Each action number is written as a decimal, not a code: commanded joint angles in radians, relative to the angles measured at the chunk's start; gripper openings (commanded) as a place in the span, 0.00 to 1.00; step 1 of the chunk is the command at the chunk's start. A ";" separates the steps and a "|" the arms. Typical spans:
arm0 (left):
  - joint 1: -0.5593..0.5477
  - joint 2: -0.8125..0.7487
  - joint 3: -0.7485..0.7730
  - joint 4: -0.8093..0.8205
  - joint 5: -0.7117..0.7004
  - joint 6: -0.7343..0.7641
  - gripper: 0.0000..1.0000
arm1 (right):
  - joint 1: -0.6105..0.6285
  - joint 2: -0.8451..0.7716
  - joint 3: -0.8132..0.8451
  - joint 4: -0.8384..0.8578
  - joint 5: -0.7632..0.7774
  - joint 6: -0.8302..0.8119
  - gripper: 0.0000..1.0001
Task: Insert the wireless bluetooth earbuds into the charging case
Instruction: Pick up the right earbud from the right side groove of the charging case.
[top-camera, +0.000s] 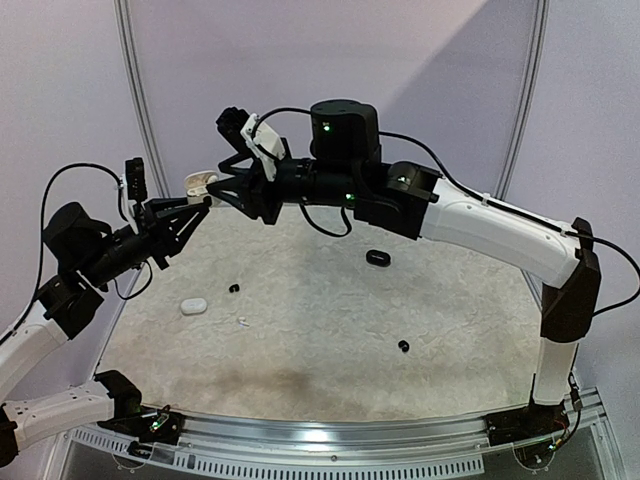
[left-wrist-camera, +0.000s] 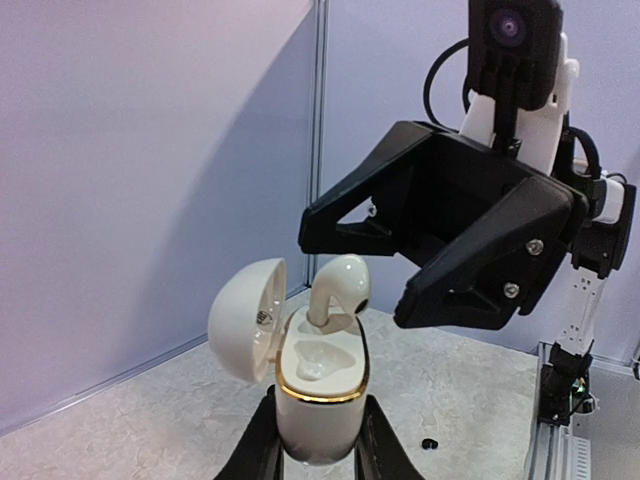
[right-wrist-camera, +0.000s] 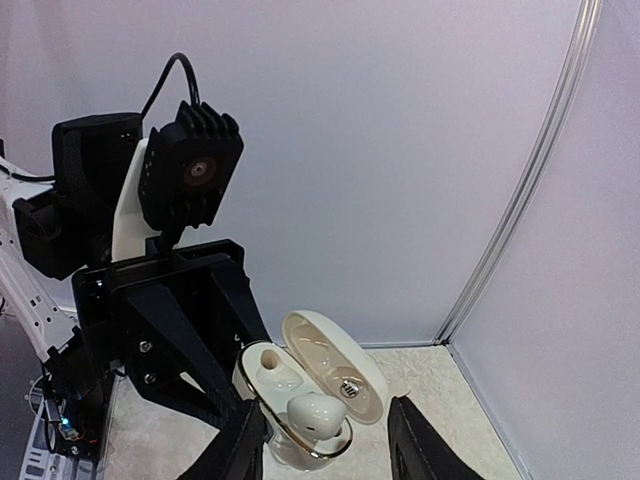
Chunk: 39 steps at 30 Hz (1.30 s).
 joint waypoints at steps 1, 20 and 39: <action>0.008 -0.004 -0.010 0.011 0.009 0.014 0.00 | 0.005 -0.038 0.015 -0.019 -0.014 0.009 0.46; 0.008 0.002 -0.012 0.012 0.016 0.022 0.00 | -0.007 -0.044 0.024 -0.022 -0.030 0.044 0.40; 0.008 -0.003 -0.012 0.005 0.030 0.035 0.00 | -0.015 -0.050 0.018 -0.015 -0.017 0.057 0.37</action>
